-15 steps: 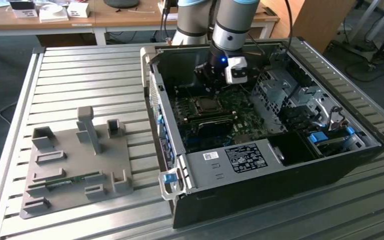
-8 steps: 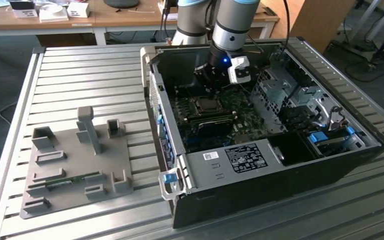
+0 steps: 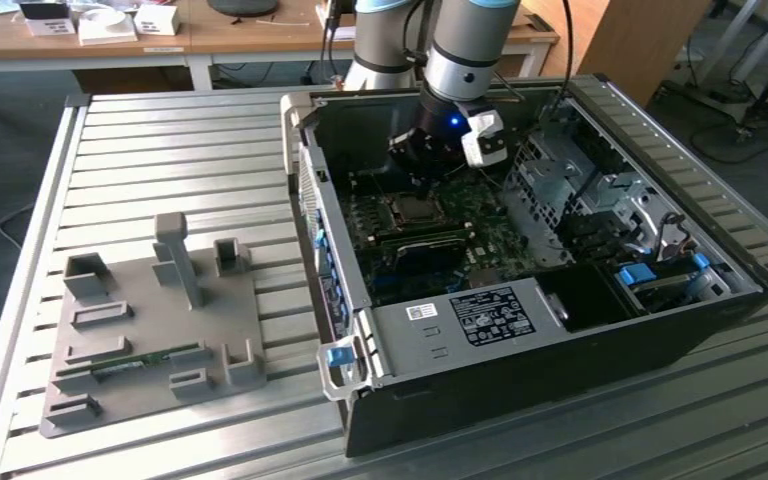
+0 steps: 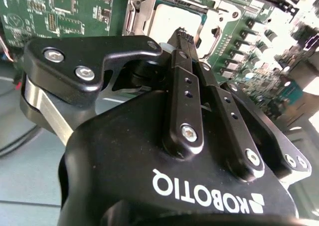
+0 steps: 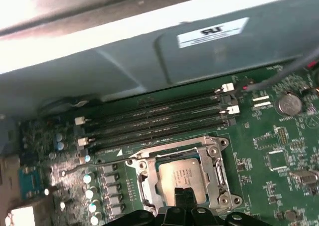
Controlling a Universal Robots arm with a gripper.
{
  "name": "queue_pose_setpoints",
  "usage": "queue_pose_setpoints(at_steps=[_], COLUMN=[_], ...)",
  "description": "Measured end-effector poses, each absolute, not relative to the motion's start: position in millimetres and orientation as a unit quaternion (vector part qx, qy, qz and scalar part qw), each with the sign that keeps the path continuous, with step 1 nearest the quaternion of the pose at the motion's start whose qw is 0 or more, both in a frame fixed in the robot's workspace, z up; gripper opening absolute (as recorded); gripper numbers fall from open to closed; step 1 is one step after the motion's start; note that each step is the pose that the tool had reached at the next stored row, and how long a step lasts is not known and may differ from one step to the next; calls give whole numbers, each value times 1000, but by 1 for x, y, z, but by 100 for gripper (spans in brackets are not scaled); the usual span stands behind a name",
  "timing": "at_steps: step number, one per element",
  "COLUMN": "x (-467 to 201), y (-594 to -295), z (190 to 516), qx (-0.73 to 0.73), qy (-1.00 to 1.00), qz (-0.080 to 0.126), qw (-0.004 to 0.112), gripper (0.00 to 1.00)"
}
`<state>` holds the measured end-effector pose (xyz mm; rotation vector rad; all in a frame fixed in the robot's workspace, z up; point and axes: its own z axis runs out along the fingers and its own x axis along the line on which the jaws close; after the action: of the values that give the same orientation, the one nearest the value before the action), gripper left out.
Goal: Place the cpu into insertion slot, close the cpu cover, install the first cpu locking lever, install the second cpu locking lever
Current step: 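Close the cpu cover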
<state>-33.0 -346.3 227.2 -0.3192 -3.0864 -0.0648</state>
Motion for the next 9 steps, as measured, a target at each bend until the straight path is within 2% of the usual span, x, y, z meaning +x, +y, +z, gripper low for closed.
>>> queue_pose_setpoints(at_steps=[9], x=[-33], y=[-346], z=[227], qx=[-87], qy=[-996], qz=[-22], qw=[17], gripper=[11])
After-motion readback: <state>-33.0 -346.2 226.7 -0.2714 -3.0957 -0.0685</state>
